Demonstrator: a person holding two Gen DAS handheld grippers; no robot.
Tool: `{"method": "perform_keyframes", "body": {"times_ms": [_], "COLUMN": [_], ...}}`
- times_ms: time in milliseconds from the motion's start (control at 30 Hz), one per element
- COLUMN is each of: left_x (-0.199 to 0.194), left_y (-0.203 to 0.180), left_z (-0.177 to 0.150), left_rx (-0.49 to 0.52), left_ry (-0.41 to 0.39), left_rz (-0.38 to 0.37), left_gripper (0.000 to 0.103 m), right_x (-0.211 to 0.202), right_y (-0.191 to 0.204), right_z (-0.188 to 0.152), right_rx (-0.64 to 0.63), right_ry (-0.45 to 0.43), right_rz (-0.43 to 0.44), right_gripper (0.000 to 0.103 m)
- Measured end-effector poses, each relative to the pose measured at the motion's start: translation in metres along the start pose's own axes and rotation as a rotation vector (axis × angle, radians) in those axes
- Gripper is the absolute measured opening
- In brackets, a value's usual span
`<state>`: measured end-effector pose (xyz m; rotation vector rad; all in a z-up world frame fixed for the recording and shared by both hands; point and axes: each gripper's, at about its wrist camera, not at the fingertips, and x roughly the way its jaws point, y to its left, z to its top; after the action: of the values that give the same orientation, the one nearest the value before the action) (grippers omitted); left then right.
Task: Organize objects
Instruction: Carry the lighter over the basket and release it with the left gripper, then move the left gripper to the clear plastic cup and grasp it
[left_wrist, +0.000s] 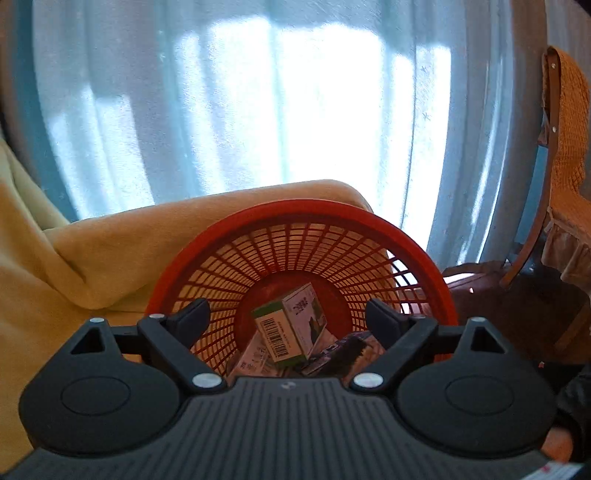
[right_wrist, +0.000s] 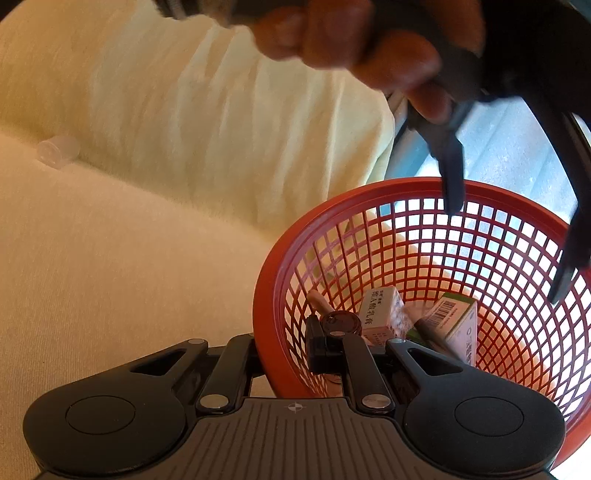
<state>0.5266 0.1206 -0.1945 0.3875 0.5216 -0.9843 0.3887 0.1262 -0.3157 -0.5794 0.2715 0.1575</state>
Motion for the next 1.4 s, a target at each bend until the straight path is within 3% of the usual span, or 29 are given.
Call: {"method": "perform_keyframes", "body": {"times_ms": [133,200,367,467,533,667,900,1033,1233,1400], "left_x": [-0.041,-0.065,-0.108,-0.127,-0.131,-0.126,-0.119,-0.111,-0.111,-0.118], "left_y": [0.033,0.06,0.128,0.164,0.178,0.194,0.218,0.227,0.221,0.198], "left_z": [-0.022,-0.046,-0.131,-0.186,-0.216,-0.255,-0.286,-0.295,-0.294,-0.288], "left_rx": [-0.052,-0.093,-0.276,-0.426,-0.487,-0.518,-0.666,-0.709,-0.68,-0.644], "left_ry": [0.032,0.078,0.225,0.267,0.282,0.286,0.273,0.27,0.282,0.289], "left_rz": [0.155,0.272,0.573,0.741,0.81,0.814,0.861,0.874,0.852,0.771], "left_gripper": [0.088,0.09,0.09,0.088,0.086,0.085,0.084,0.068,0.056,0.051], "right_x": [0.002,0.003,0.0,-0.002,-0.001,-0.002,0.001,0.001,0.0,-0.002], "right_y": [-0.003,-0.003,0.001,0.001,0.002,0.002,0.003,0.004,0.003,0.004], "right_z": [0.002,0.002,0.002,0.001,0.001,-0.002,-0.005,-0.008,-0.009,-0.009], "right_rx": [0.015,0.021,0.024,0.017,0.009,-0.009,-0.036,-0.05,-0.058,-0.051], "right_ry": [0.0,0.001,0.001,0.001,0.003,0.002,0.006,0.007,0.009,0.008], "right_rz": [0.004,0.004,0.004,0.003,0.002,0.001,-0.003,-0.005,-0.006,-0.005], "right_gripper": [0.007,0.007,0.007,0.007,0.007,0.007,0.008,0.008,0.008,0.008]}}
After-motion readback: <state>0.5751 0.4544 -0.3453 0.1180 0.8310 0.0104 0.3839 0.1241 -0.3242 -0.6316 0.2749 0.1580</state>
